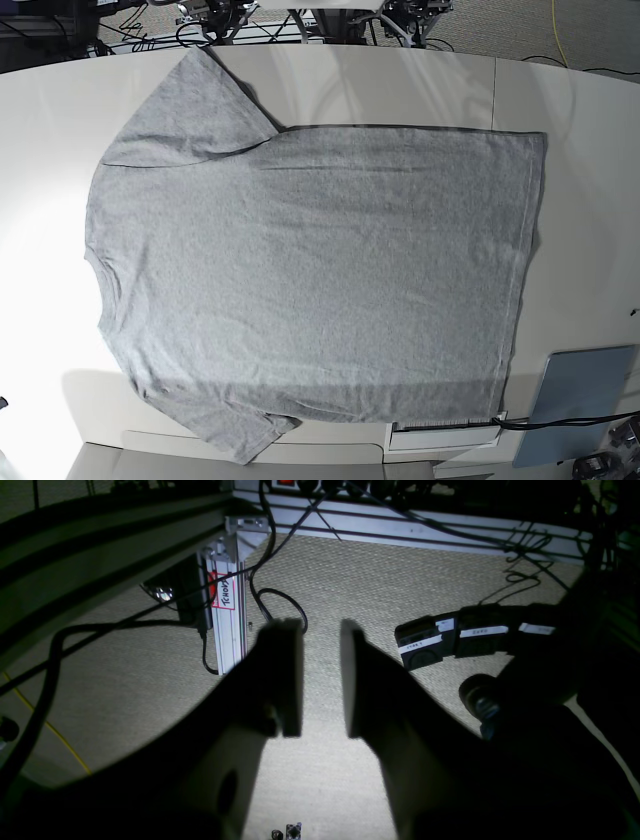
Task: Fold the T-shirt properly
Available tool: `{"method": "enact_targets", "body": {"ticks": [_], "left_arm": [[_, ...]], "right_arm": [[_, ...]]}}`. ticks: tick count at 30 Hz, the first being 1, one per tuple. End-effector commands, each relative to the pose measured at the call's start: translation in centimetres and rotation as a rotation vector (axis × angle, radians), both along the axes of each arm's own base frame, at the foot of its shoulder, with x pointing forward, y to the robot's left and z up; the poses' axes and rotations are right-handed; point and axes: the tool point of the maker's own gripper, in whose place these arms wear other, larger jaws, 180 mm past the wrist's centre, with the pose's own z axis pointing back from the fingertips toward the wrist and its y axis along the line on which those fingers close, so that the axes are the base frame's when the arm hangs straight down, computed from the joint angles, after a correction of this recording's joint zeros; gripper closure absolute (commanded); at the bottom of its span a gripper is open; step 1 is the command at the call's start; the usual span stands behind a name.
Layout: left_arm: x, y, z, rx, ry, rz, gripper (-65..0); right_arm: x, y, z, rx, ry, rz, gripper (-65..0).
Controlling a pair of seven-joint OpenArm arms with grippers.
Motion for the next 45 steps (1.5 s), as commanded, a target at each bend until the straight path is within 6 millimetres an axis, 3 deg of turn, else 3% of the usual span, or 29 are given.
{"method": "enact_targets", "body": {"ticks": [1, 14, 36, 45], "left_arm": [[0.1, -0.1, 0.1, -0.007, -0.006, 0.006, -21.7], [0.1, -0.1, 0.1, -0.007, -0.007, 0.006, -21.7], [0.8, -0.1, 0.2, -0.007, -0.023, 0.006, -21.7], [-1.3, 0.1, 0.4, -0.008, 0.024, -0.004, -21.7]], "right_arm": [[-0.1, -0.2, 0.0, -0.001, -0.005, -0.001, -13.8], [-0.9, -0.2, 0.0, -0.003, 0.018, 0.0, -13.8], [-0.3, -0.1, 0.1, 0.002, -0.017, -0.001, -13.8], [-2.7, -0.4, 0.0, -0.013, 0.087, 0.003, -13.8]]}}
